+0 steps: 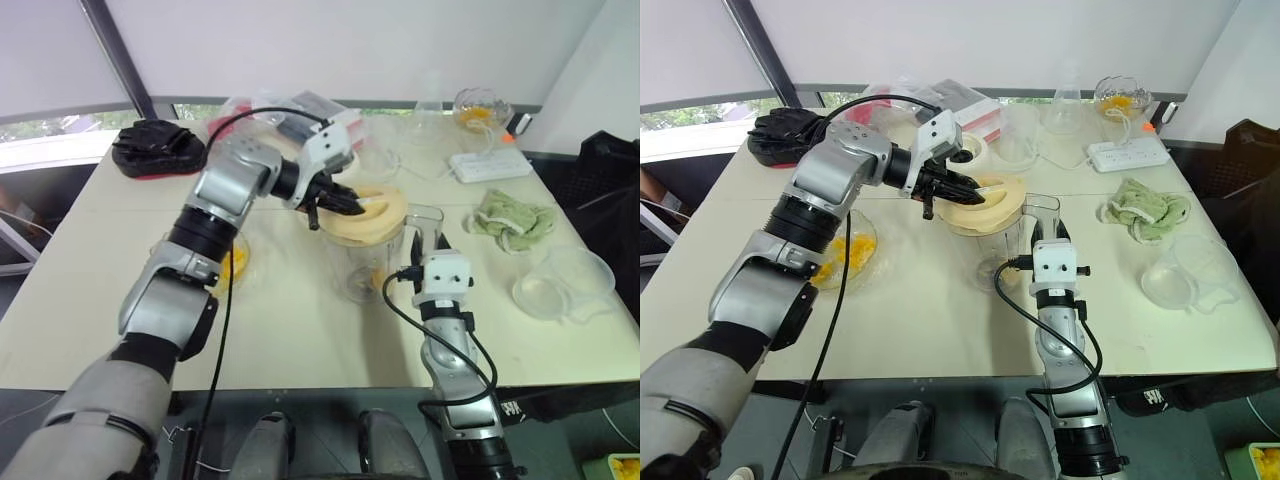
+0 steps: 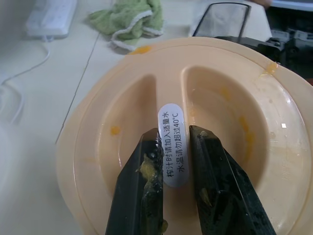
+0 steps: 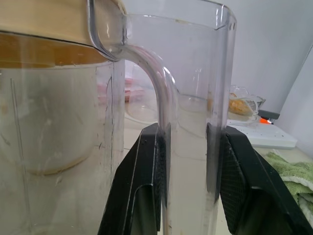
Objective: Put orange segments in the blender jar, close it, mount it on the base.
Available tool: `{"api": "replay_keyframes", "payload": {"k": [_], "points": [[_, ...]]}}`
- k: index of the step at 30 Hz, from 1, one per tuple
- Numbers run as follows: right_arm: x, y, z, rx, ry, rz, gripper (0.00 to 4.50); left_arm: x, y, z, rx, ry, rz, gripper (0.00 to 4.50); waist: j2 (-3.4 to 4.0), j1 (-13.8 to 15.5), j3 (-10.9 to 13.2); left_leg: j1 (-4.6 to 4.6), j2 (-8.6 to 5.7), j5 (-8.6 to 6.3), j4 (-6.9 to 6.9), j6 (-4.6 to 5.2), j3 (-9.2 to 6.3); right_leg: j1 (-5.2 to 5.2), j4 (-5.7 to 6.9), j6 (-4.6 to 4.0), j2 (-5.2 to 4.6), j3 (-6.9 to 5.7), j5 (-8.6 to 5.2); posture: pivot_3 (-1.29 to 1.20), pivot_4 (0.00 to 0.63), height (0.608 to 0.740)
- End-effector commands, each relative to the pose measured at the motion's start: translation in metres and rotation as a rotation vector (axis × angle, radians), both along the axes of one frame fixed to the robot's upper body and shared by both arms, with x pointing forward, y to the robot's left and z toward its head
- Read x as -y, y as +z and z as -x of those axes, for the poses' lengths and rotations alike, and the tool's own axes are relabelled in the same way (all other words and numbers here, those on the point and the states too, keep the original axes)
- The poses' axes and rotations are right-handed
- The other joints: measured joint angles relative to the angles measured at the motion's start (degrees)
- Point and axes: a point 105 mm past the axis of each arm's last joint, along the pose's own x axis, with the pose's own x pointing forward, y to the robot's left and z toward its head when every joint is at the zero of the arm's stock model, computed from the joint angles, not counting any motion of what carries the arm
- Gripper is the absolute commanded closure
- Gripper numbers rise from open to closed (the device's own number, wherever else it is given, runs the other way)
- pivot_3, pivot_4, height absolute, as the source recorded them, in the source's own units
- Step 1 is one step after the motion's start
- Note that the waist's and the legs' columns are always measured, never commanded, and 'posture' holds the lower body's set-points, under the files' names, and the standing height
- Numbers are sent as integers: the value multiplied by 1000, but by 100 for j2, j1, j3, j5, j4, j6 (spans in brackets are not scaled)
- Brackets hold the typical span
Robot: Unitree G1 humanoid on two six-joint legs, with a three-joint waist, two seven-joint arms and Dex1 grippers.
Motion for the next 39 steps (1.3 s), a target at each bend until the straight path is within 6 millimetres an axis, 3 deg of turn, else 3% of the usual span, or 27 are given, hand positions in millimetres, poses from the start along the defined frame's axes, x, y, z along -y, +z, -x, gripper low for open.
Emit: {"api": "replay_keyframes", "payload": {"k": [1, 10, 22, 29, 39], "points": [[14, -4, 3, -23, -44, 17, 3556, -17, -14, -4, -14, -2, -101, 4259, -3, -2, 12, 0, 0, 0, 0, 0, 0, 0, 0, 1, 1, 0, -1, 0, 150, 740], [15, -4, 3, -23, -42, 20, 3556, -30, -12, 16, 11, -251, -146, 4259, -9, -30, 47, -2, 5, 0, -2, 1, 3, -13, 12, -1, 6, 2, 2, 0, 150, 740], [17, -3, 2, -23, -37, 29, 3556, -38, -18, 23, 125, -402, -210, 4259, -29, -29, 75, -1, 17, 2, 9, 2, 10, -46, 82, -15, 20, 19, -10, 0, 150, 740], [17, -3, 3, -25, -38, 28, 3556, -39, -20, 16, 95, -365, -211, 4259, -31, -25, 76, -2, 17, 2, 12, 2, 12, -46, 82, -14, 22, 20, -10, 0, 150, 740], [17, -3, 3, -31, -36, 27, 3556, -30, -19, 0, -65, -150, -189, 4259, -31, -20, 76, -2, 17, 3, 17, 3, 12, -42, 84, -7, 24, 19, -12, 0, 150, 740]]}}
